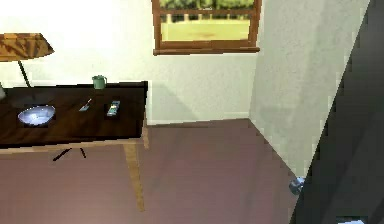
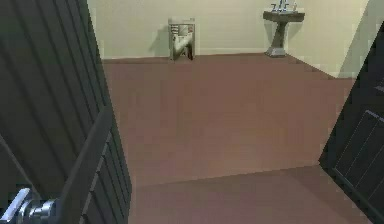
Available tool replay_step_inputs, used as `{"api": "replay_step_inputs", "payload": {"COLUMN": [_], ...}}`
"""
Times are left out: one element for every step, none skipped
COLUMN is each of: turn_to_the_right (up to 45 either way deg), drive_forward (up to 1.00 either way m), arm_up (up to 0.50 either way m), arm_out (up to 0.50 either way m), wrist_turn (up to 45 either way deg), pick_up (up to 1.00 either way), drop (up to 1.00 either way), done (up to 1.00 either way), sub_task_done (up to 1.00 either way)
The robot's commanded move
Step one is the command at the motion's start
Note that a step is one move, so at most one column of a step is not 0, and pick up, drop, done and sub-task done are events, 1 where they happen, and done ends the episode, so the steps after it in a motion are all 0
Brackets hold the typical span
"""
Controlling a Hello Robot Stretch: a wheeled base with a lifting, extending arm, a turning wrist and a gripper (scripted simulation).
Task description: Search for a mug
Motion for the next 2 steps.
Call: {"api": "replay_step_inputs", "payload": {"turn_to_the_right": [6.0, 0.0], "drive_forward": [0.0, 0.75], "arm_up": [0.0, 0.0], "arm_out": [0.0, 0.0], "wrist_turn": [0.0, 0.0], "pick_up": [0.0, 0.0], "drop": [0.0, 0.0], "done": [0.0, 0.0], "sub_task_done": [0.0, 0.0]}}
